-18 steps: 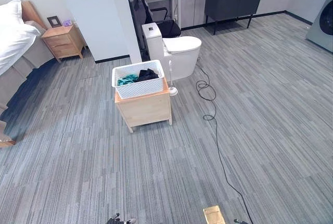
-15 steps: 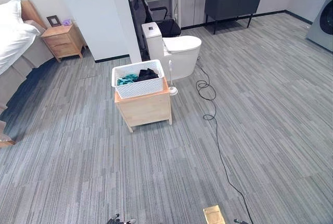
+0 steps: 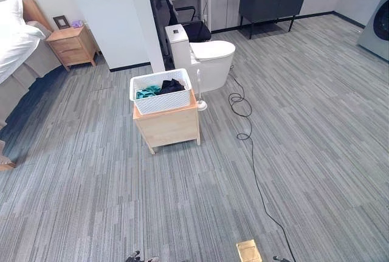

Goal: Grab the laundry basket,head to the washer,open it,put in the laundry and shut it.

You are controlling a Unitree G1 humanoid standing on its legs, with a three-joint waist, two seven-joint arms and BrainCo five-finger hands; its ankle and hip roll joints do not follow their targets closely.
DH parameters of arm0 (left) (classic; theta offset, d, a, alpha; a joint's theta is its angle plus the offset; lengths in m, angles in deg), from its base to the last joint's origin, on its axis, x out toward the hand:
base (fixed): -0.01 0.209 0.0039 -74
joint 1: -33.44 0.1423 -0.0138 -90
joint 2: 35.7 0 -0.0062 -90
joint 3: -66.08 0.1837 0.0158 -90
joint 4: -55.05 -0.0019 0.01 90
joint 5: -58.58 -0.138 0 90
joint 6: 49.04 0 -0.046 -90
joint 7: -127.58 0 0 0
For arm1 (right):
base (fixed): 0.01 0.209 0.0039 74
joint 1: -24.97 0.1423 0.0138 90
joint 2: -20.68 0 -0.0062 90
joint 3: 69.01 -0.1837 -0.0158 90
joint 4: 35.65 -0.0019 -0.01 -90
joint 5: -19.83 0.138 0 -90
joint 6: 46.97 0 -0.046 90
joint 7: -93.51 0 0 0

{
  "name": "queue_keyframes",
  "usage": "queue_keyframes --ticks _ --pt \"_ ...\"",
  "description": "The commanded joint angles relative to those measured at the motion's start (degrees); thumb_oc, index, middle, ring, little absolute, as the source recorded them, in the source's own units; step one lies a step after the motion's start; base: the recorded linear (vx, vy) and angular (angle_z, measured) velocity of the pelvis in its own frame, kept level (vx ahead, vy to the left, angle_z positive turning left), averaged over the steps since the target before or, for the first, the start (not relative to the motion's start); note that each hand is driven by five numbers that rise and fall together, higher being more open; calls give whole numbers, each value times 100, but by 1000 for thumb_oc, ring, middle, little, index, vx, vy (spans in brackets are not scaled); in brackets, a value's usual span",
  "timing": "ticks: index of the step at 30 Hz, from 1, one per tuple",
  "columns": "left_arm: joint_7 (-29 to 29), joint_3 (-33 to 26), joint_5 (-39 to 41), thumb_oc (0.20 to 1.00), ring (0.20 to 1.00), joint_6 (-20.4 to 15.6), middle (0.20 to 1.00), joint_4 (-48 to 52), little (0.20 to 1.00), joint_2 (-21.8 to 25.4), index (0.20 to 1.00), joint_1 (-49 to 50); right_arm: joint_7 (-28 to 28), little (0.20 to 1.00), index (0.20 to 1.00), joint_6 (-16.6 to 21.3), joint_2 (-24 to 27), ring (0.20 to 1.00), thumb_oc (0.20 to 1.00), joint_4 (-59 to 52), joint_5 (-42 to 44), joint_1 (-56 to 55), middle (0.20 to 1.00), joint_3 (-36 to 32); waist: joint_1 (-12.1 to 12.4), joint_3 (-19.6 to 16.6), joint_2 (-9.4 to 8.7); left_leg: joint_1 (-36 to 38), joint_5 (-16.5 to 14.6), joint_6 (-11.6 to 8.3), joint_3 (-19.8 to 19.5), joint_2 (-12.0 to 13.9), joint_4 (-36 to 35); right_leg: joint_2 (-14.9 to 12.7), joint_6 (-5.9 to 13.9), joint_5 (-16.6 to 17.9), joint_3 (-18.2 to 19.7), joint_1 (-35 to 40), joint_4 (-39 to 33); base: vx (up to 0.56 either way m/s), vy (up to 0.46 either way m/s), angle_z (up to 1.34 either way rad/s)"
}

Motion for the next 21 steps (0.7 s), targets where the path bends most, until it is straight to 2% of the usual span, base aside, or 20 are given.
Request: queue_keyframes --ticks 1,10,17,19,21 --pt "-5 184 -29 1000 1000 -156 1000 -270 1000 71 1000 -306 16 1000 1000 -41 -75 1000 1000 513 -185 -8 1000 218 84 -50 -332 -48 -96 -128 -127 31 -187 -646 486 17 268 -48 -3 0 0 0" --pt "-14 252 66 1000 1000 -147 1000 -156 1000 101 1000 -335 -11 1000 1000 -19 -6 1000 1000 346 -90 95 1000 250 103 -32 -236 -93 -10 -191 -205 103 -187 -548 410 -76 275 -60 -3 3 -38 0" --pt "4 364 117 1000 1000 -149 1000 -65 1000 100 1000 -441 -51 1000 1000 37 34 1000 1000 229 17 228 1000 360 173 19 -190 -243 182 -337 -415 314 -171 -310 230 -268 184 -55 -3 -3 -83 8" --pt "1 400 146 1000 1000 -144 1000 2 1000 100 1000 -480 -61 1000 1000 55 45 1000 1000 227 55 276 1000 385 197 78 -204 -357 169 -363 -517 375 54 -220 144 -331 193 -16 -3 2 -115 36" --pt "-10 416 198 1000 1000 -145 1000 70 1000 110 1000 -500 -68 1000 1000 86 71 1000 1000 171 121 362 1000 406 215 212 -265 -731 54 -436 -567 351 818 -190 42 -383 157 36 -3 -51 -129 34"
